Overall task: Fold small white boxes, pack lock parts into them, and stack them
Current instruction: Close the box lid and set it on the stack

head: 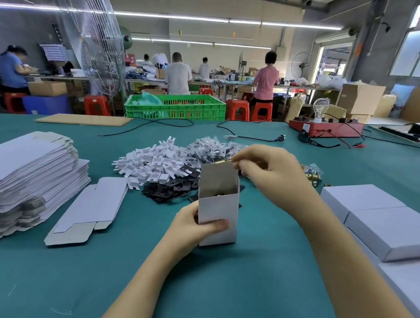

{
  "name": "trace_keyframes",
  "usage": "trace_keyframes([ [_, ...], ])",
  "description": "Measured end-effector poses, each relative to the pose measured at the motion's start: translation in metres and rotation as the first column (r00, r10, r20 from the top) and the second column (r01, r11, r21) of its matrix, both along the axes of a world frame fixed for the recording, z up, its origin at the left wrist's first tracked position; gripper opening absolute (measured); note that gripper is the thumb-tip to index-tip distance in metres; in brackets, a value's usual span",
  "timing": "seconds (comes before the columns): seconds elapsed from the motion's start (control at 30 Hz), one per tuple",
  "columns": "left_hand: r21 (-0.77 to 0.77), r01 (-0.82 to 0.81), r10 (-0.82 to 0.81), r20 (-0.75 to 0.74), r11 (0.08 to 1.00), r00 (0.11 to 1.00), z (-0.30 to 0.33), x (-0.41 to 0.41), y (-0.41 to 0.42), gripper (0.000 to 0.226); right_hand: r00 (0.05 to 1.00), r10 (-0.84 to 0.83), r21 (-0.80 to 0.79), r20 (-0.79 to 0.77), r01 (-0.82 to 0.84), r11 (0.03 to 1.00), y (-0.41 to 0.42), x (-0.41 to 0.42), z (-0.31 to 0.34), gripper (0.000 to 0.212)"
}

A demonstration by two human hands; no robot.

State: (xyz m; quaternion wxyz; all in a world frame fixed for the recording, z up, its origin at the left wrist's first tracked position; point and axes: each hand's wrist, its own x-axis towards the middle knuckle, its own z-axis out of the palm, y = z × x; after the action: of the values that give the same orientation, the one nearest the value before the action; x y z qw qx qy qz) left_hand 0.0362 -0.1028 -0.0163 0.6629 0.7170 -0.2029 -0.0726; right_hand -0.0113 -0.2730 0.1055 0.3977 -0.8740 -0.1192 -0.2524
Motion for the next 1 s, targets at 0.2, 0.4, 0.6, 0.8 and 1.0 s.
trace_keyframes([
  [0.2, -0.167, -0.048, 0.041, -0.047, 0.985, 0.998, 0.006, -0.005, -0.006, 0.046, 0.931, 0.091, 0.546, -0.353, 0.126, 0.828, 0.011, 0.005, -0.084, 0.028],
  [0.4, -0.163, -0.058, 0.049, -0.055, 0.985, 0.997, 0.008, -0.02, -0.023, 0.058, 0.929, 0.205, 0.729, -0.308, 0.091, 0.678, 0.02, 0.0, -0.115, 0.05],
  [0.6, -0.209, 0.005, -0.045, -0.186, 0.978, 0.982, 0.014, -0.029, -0.037, 0.092, 0.895, 0.356, 0.825, -0.267, 0.021, 0.565, 0.015, 0.002, -0.116, 0.062],
  [0.8, -0.335, -0.022, -0.08, -0.286, 0.942, 0.955, 0.017, -0.024, -0.04, 0.061, 0.872, 0.432, 0.845, -0.229, -0.042, 0.533, 0.015, 0.003, -0.109, 0.055],
  [1.0, -0.323, -0.112, -0.005, -0.342, 0.94, 0.94, 0.021, -0.021, -0.037, 0.038, 0.866, 0.448, 0.845, -0.22, -0.059, 0.531, 0.015, 0.005, -0.107, 0.055],
])
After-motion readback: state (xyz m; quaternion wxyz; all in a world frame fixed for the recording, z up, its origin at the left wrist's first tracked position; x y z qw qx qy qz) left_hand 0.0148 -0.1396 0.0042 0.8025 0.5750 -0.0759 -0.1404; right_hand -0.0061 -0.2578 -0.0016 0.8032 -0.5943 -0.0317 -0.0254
